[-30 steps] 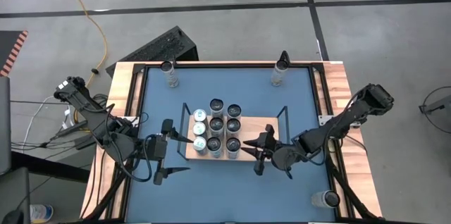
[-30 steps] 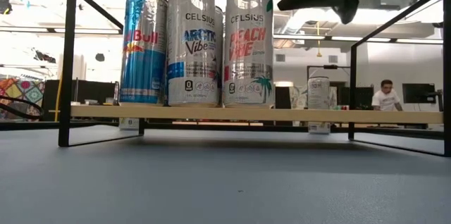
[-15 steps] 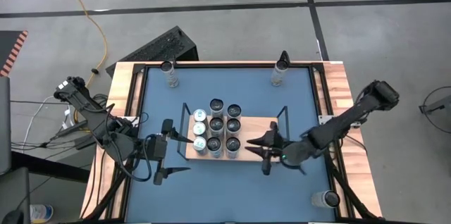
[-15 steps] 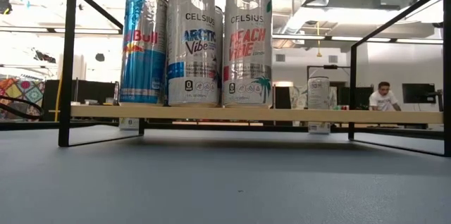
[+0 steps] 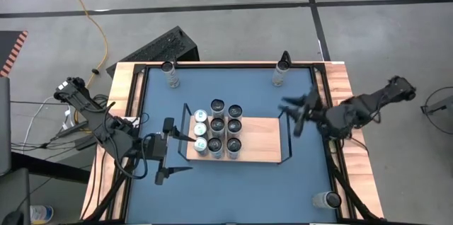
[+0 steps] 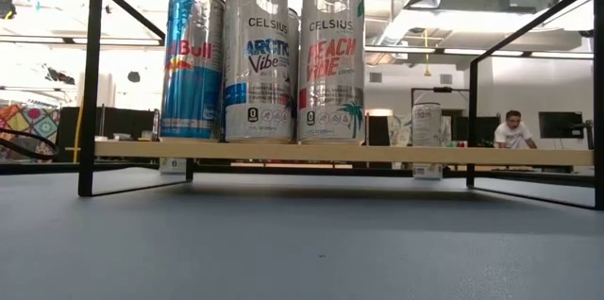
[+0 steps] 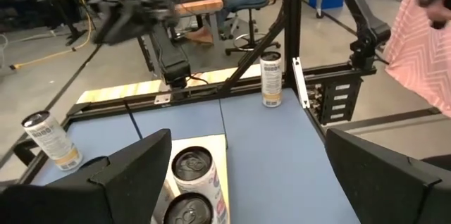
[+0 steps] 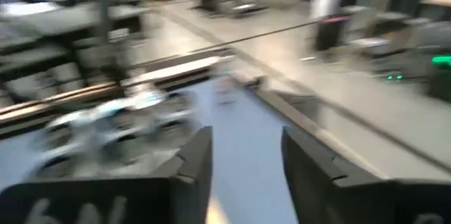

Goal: Place canned beverage on shelf
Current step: Put the top right yellow soda can on the shelf

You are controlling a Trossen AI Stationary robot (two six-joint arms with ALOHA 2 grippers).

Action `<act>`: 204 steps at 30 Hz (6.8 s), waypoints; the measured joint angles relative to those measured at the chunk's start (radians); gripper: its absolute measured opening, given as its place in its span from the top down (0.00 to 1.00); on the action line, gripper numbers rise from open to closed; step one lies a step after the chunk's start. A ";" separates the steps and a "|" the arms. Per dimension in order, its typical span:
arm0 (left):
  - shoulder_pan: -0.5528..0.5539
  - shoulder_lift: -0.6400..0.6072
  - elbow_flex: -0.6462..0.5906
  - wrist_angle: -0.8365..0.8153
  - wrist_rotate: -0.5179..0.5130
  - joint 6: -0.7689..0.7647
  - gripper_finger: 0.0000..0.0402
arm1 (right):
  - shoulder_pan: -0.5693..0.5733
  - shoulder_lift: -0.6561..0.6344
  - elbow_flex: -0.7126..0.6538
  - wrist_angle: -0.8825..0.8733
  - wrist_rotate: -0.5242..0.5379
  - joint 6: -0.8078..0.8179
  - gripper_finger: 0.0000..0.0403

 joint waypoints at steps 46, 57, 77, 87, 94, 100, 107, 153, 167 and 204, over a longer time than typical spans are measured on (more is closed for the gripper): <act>0.088 0.001 0.023 -0.133 0.003 -0.130 0.10 | -1.195 0.612 0.156 -0.146 -0.545 0.019 0.09; 0.090 0.001 0.023 -0.147 -0.017 -0.122 0.10 | -1.197 0.684 0.157 -0.204 -0.596 0.072 0.12; 0.090 0.001 0.023 -0.189 -0.024 -0.165 0.10 | -1.146 0.674 0.194 -0.365 -0.600 0.151 0.48; 0.090 0.001 0.023 -0.190 -0.023 -0.193 0.10 | -0.900 0.672 0.502 -0.716 -0.409 0.309 0.48; 0.090 0.001 0.023 -0.189 -0.023 -0.247 0.10 | -0.626 0.670 0.639 -0.885 -0.352 0.643 0.48; 0.089 0.001 0.023 -0.190 -0.014 -0.264 0.10 | -0.354 0.703 0.630 -0.982 -0.235 1.000 0.48; 0.090 0.001 0.023 -0.191 -0.008 -0.291 0.10 | -0.231 0.839 0.635 -0.987 -0.218 1.186 0.48; 0.088 0.001 0.023 -0.214 0.009 -0.350 0.10 | -0.226 1.012 0.718 -0.962 -0.377 1.179 0.40; 0.088 0.001 0.023 -0.219 0.008 -0.349 0.10 | -0.226 1.008 0.716 -0.882 -0.384 1.070 0.21; 0.087 0.000 0.023 -0.259 0.071 -0.444 0.10 | -0.281 0.730 0.703 -0.743 -0.620 -0.404 0.20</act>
